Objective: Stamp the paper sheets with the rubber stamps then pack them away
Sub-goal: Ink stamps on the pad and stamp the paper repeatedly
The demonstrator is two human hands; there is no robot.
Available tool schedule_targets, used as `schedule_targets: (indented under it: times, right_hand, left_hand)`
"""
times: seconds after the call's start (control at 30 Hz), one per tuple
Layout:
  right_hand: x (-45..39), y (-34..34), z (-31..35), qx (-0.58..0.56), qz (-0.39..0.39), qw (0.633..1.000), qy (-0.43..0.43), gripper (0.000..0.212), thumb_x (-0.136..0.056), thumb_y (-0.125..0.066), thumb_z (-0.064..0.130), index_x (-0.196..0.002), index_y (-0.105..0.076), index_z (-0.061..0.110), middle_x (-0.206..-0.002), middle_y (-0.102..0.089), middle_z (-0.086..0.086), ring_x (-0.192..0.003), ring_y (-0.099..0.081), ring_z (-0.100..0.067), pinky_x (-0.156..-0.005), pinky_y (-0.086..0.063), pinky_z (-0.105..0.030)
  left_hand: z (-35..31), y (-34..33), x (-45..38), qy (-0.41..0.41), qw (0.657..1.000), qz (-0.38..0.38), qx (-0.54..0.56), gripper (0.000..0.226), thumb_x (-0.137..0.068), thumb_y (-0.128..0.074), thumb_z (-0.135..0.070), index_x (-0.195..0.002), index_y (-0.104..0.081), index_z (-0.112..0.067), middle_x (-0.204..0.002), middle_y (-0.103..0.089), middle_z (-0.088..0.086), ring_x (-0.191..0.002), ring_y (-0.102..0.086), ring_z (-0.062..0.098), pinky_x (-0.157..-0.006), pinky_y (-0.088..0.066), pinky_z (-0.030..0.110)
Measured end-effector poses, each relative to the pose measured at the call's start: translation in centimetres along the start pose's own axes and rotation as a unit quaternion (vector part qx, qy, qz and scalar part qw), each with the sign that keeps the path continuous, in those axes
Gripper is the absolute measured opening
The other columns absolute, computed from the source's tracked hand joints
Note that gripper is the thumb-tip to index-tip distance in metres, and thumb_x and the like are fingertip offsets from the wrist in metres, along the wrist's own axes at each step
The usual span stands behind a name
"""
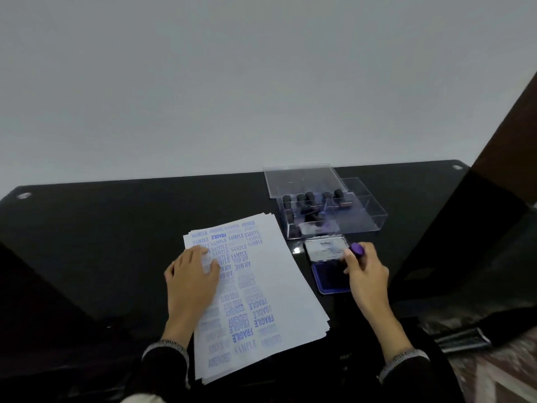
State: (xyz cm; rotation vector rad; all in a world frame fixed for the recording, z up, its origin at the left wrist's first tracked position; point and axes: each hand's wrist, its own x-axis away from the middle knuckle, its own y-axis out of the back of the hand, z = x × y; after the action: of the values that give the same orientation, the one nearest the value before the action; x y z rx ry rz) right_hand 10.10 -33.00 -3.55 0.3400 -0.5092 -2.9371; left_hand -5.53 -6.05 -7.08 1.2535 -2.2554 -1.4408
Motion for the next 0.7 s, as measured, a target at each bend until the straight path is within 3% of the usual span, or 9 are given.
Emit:
schedule_targets:
  times: [0.1,0.23,0.4,0.7]
  right_hand:
    - [0.1,0.1,-0.3,0.049,0.012,0.998,0.026,0.005,-0.095,-0.053,0.023,-0.099,-0.051,0.020,-0.078,-0.062,-0.007,-0.069,-0.059,-0.014,-0.054,-0.042,-0.010]
    - [0.3,-0.2,-0.4,0.120,0.029,0.989,0.086,0.008,-0.095,-0.053,0.018,-0.099,-0.046,0.018,-0.072,-0.056,0.005,-0.064,-0.054,-0.002,-0.053,-0.040,-0.006]
    - [0.3,-0.7,-1.2,0.165,0.023,0.977,0.132,0.014,-0.091,-0.059,0.013,-0.101,-0.049,0.014,-0.067,-0.056,0.004,-0.058,-0.055,-0.004,-0.050,-0.041,-0.008]
    - [0.1,-0.9,-1.4,0.147,0.005,0.979,0.141,0.016,-0.089,-0.061,0.010,-0.101,-0.051,0.010,-0.066,-0.057,0.003,-0.055,-0.055,-0.004,-0.052,-0.042,-0.006]
  left_hand:
    - [0.0,0.0,0.1,-0.003,1.000,-0.001,0.002,0.031,-0.094,-0.050,-0.039,-0.121,-0.053,-0.025,-0.129,-0.052,-0.010,-0.126,-0.043,0.012,-0.112,-0.023,0.039]
    - [0.1,0.0,0.1,-0.004,1.000,0.002,-0.004,0.033,-0.094,-0.050,-0.040,-0.123,-0.052,-0.025,-0.131,-0.051,-0.009,-0.127,-0.043,0.014,-0.113,-0.024,0.041]
    - [0.1,-0.1,0.1,-0.003,1.000,0.008,-0.005,0.035,-0.094,-0.049,-0.041,-0.124,-0.052,-0.024,-0.133,-0.050,-0.008,-0.129,-0.041,0.014,-0.114,-0.023,0.041]
    - [0.2,-0.2,0.0,0.000,1.000,0.012,-0.007,0.036,-0.094,-0.049,-0.042,-0.126,-0.051,-0.025,-0.135,-0.050,-0.008,-0.130,-0.041,0.014,-0.114,-0.023,0.041]
